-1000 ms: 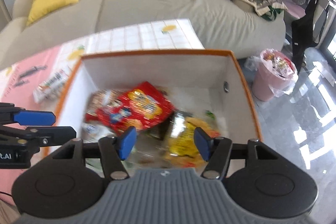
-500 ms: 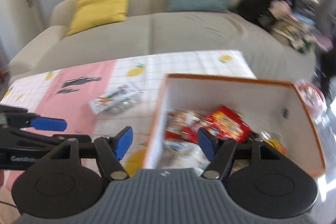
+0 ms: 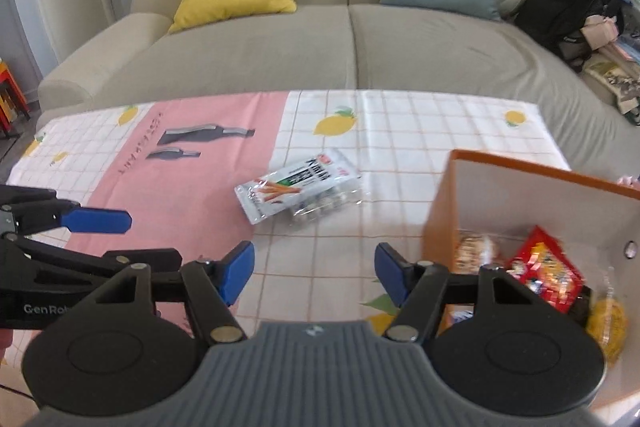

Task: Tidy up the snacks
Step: 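Withdraw both open grippers from the box, then grasp the white spicy-stick packet with the left gripper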

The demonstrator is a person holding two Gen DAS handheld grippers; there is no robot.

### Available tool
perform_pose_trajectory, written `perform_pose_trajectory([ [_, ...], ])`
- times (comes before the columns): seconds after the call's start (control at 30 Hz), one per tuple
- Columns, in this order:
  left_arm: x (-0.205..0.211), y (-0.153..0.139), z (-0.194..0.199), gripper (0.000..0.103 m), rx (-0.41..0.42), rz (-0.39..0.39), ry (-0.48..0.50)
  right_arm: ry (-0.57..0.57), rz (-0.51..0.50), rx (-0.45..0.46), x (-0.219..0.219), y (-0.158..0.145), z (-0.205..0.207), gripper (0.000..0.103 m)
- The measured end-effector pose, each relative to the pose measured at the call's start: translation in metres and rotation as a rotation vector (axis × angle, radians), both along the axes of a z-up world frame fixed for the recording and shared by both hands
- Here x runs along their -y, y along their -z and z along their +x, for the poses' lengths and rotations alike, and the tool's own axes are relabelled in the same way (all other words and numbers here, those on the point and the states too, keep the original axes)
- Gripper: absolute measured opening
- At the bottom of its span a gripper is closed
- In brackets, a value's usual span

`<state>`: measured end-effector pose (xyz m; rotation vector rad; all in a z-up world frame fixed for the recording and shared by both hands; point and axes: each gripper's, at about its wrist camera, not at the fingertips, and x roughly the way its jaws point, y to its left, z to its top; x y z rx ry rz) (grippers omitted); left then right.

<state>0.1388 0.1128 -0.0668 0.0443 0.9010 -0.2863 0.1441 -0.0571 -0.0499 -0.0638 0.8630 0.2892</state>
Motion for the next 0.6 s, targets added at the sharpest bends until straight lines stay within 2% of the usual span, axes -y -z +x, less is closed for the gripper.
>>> perform_pose_trajectory([
  [0.2,-0.015,0.019,0.021,0.087,-0.009,-0.034,0.022,0.042,-0.024,-0.058,-0.012,0.027,0.030,0.065],
  [0.6,-0.017,0.054,0.068,0.087,-0.030,-0.043,0.167,0.039,-0.071,-0.127,-0.010,0.062,0.066,0.066],
])
